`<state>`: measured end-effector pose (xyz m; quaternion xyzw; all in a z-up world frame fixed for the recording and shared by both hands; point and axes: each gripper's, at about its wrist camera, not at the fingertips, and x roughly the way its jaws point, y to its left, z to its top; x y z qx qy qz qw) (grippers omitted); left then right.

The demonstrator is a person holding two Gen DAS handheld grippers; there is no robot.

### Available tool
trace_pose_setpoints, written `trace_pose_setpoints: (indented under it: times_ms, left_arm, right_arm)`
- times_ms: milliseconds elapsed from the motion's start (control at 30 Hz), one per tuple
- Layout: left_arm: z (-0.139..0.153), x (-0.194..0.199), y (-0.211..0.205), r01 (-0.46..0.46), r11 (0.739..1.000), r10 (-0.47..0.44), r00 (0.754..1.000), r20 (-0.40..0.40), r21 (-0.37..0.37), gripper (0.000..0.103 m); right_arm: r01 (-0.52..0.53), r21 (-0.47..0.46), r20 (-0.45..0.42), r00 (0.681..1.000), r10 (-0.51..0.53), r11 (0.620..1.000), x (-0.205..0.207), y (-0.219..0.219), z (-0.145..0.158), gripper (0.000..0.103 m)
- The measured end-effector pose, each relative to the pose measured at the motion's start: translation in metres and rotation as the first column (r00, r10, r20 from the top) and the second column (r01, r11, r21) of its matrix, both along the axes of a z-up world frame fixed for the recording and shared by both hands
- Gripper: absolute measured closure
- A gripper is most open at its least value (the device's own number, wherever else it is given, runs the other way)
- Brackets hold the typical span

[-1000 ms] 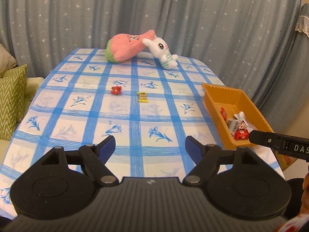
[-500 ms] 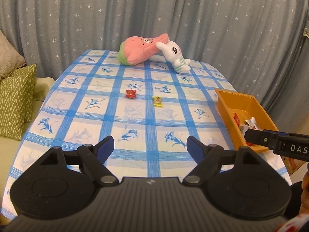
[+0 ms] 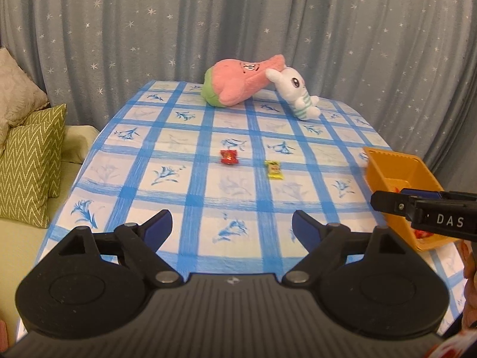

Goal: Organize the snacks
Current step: 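Move both open grippers back from the tray toward the two remaining sweets, then grasp the red-wrapped candy with the left gripper while the right grasps the yellow-green packet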

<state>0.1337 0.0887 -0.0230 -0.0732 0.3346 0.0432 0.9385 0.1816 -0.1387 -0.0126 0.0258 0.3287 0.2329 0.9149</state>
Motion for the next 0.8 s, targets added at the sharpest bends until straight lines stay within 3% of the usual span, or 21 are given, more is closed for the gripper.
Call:
trace_pose_setpoints:
  times_ms: [467,600,700,800]
  left_arm:
    - [-0.041,0.094,0.04,-0.058,0.995,0.057,0.998,0.011,0.085,0.013]
    - [-0.061,0.119,0.051,-0.074,0.994,0.075,0.997,-0.012,0.075,0.013]
    - [-0.072,0.136,0.061,-0.088,0.996,0.089,0.995,-0.048,0.021,0.013]
    - [-0.073,0.147,0.064,-0.082,0.996,0.083,0.996,-0.024,0.031,0.013]
  right_arm:
    - [-0.009,-0.047,-0.001,1.0,0.009,0.999,0.087,0.052,-0.059,0.046]
    - [-0.001,-0.047,-0.019,1.0,0.0,0.999,0.115,0.062,-0.076,0.046]
    - [-0.001,-0.046,-0.032,0.999,0.0,0.999,0.132,0.07,-0.085,0.046]
    - [-0.008,-0.058,-0.035,0.999,0.006,0.998,0.148,0.077,-0.095,0.046]
